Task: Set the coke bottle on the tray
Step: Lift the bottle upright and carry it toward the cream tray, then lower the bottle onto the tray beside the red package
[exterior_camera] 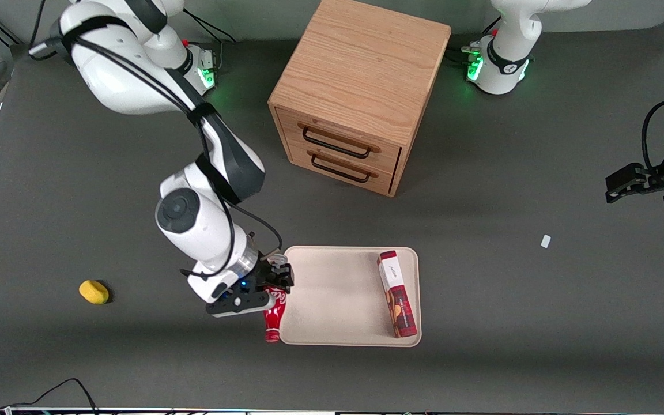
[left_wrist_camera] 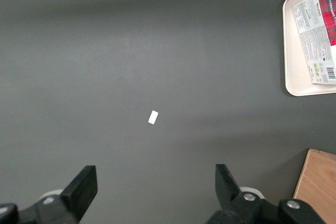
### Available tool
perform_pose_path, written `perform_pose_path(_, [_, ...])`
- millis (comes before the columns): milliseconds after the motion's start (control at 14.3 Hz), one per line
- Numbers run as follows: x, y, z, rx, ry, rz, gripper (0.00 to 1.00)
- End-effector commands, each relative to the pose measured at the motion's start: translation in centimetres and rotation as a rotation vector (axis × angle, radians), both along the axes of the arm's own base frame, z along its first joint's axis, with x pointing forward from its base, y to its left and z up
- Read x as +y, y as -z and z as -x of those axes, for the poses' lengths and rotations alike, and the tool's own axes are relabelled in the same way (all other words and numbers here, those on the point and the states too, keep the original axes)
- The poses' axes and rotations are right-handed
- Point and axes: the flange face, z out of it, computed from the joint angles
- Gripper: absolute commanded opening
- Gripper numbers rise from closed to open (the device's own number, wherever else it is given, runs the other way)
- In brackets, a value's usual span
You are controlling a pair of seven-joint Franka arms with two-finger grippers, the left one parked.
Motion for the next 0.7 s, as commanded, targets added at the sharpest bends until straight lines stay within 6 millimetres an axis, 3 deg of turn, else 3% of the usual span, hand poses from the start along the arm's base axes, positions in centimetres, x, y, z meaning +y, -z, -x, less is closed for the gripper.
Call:
perform_pose_path(0, [1.4,3.4,-0.5,0.005,-0.024,-0.005,0.05])
perform_pose_path(140, [1.4,7.2,-0.4,0.044,0.002,-0.012,0.07])
perform_pose_path(350, [2.9,12.6,0.4,0.042,0.026,-0.04,0.17])
perform_pose_path(490, [2.8,13.9,0.4,0.04,0.031,-0.042,0.25])
perform_pose_path(560, [2.8,14.3,0.4,0.043,0.031,-0.042,0.44])
perform_pose_path(630, [2.9,14.5,0.4,0.031,0.037,-0.05,0.52])
